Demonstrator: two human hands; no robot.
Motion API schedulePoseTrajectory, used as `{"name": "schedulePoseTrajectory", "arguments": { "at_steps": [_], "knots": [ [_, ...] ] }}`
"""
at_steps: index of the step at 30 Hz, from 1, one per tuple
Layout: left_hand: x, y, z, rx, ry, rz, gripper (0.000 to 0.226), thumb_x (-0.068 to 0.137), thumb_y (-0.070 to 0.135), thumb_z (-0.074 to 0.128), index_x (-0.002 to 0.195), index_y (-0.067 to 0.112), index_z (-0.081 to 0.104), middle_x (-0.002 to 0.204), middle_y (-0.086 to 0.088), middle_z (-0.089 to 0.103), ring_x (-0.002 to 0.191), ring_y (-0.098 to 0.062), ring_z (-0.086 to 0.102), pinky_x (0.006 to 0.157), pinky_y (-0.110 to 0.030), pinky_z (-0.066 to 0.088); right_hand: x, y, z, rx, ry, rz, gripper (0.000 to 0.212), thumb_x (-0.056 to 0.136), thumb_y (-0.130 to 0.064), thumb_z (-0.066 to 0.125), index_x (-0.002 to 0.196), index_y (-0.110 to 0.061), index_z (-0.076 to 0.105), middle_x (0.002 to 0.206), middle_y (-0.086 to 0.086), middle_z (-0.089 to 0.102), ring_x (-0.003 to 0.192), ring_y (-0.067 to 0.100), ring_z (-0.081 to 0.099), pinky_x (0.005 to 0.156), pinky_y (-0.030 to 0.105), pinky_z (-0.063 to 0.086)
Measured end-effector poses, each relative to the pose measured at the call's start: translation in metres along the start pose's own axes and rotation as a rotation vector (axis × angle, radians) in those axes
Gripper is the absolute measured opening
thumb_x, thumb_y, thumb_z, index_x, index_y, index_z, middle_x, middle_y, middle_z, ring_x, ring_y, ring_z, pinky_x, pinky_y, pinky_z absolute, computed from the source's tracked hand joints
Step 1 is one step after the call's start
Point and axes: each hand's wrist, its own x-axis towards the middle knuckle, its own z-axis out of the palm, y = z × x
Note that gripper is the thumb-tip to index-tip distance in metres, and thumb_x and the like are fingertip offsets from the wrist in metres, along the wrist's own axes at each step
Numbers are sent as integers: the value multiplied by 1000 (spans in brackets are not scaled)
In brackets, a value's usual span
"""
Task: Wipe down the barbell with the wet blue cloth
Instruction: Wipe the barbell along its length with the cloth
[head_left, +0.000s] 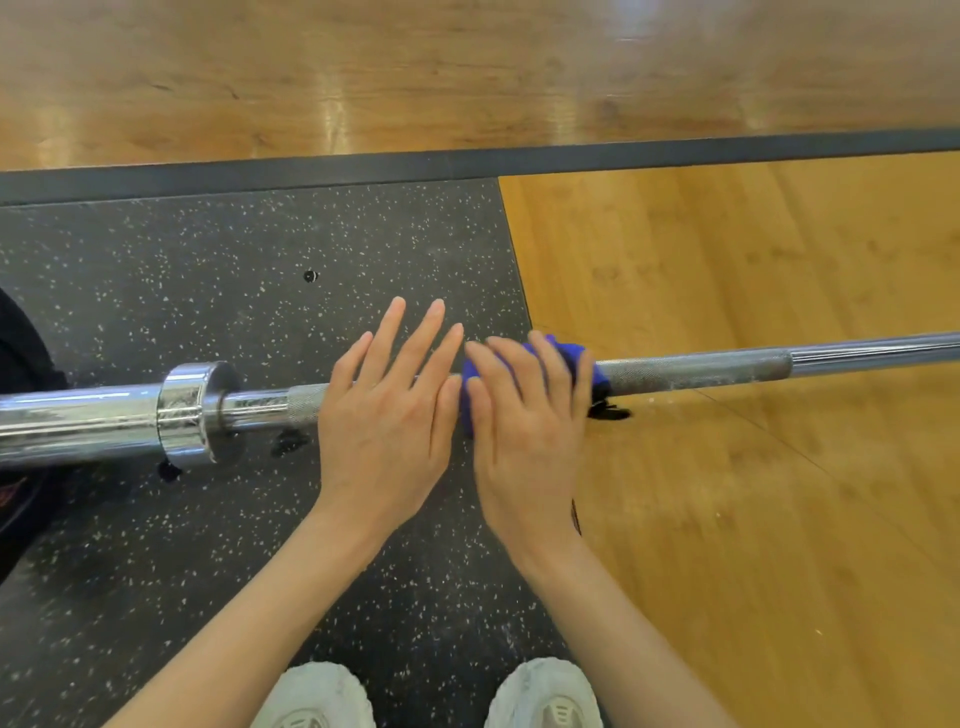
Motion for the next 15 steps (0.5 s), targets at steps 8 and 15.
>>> {"name": "schedulePoseTrajectory", "arguments": {
  "at_steps": [8, 15],
  "knots": [
    [0, -1, -1, -34, -23, 3, 48, 110, 32, 28, 146, 14, 54, 156, -2, 45, 150, -28, 33, 115, -42, 30, 1, 1, -3, 16, 6, 77, 47, 110, -34, 27, 129, -15, 66, 135, 0, 61, 140, 28, 42, 123, 53, 16],
    [1, -2, -9, -61, -96, 9, 50, 109, 32, 27, 148, 11, 51, 154, -4, 48, 149, -29, 34, 115, -42, 29, 9, 45, -32, -14, -77, 20, 40, 108, -30, 35, 134, -17, 62, 139, 0, 59, 137, 25, 46, 122, 43, 21]
  ]
}}
